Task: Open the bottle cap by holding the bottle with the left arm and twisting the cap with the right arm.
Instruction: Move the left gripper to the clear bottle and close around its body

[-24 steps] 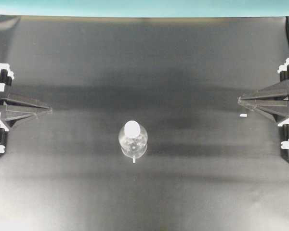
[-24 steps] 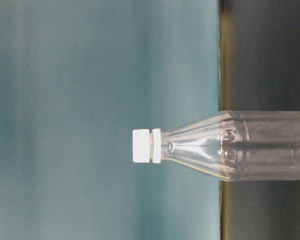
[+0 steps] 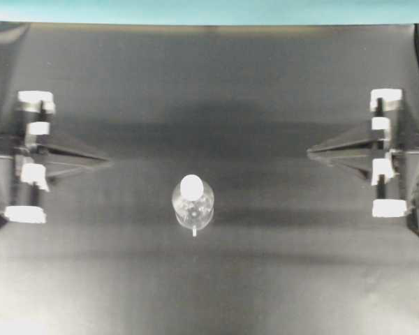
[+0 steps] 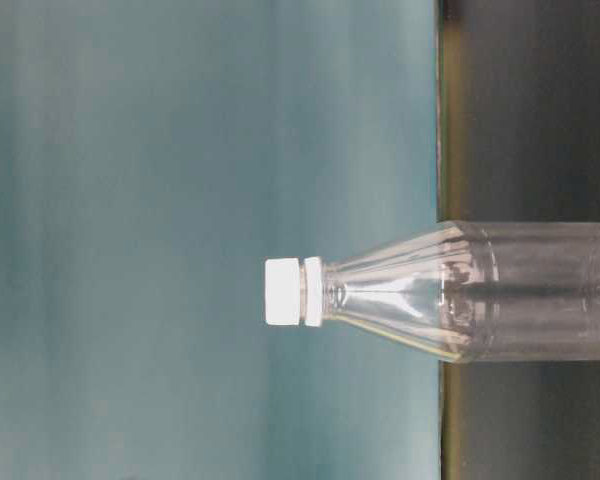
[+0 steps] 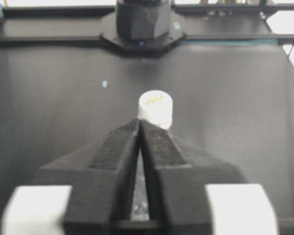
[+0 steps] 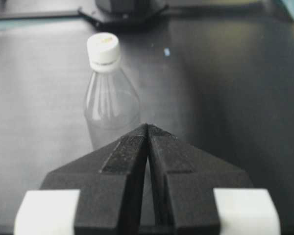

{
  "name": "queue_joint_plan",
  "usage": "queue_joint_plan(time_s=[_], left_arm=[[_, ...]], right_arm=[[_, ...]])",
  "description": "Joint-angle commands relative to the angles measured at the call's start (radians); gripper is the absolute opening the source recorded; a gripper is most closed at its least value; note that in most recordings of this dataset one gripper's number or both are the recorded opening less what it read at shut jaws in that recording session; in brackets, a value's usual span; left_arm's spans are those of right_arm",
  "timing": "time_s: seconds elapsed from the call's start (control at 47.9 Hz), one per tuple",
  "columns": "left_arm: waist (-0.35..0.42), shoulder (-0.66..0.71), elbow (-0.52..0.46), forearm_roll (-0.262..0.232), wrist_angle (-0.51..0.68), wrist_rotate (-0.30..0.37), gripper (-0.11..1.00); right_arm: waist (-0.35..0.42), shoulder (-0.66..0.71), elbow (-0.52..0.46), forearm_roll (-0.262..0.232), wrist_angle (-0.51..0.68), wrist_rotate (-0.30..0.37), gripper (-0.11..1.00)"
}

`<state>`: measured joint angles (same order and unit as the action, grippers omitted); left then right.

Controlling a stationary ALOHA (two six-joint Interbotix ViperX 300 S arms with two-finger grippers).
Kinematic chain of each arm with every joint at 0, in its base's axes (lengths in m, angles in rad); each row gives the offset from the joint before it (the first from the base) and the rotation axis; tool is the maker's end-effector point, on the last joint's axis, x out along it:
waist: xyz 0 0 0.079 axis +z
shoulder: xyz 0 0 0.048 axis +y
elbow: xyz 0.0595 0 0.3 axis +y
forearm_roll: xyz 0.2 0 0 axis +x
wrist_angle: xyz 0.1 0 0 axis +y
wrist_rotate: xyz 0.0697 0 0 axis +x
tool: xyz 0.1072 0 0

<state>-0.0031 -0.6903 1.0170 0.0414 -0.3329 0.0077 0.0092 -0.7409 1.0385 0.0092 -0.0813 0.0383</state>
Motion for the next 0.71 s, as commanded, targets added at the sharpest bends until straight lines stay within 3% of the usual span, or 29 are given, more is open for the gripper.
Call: queue_joint_plan(time_s=[0.0, 0.167, 0.25, 0.48, 0.688], left_arm=[[-0.002, 0.063, -0.046, 0.003, -0.037, -0.012, 0.28], [-0.02, 0.179, -0.117, 0.005, -0.144, -0.017, 0.78], [-0.023, 0.255, -0.164, 0.003, -0.207, -0.025, 0.95], [-0.029, 0.477, -0.249, 0.003, -0.242, -0.032, 0.95], [-0.023, 0.583, -0.219, 0.005, -0.354, -0.098, 0.97]], right_arm=[[-0.002, 0.023, -0.026, 0.003, -0.002, 0.021, 0.0], [0.0, 0.041, -0.026, 0.003, 0.002, 0.044, 0.0], [0.0, 0.04, -0.026, 0.003, 0.003, 0.052, 0.0], [0.0, 0.035, -0.026, 0.005, 0.003, 0.067, 0.0], [0.0, 0.034, -0.031, 0.005, 0.003, 0.092, 0.0]])
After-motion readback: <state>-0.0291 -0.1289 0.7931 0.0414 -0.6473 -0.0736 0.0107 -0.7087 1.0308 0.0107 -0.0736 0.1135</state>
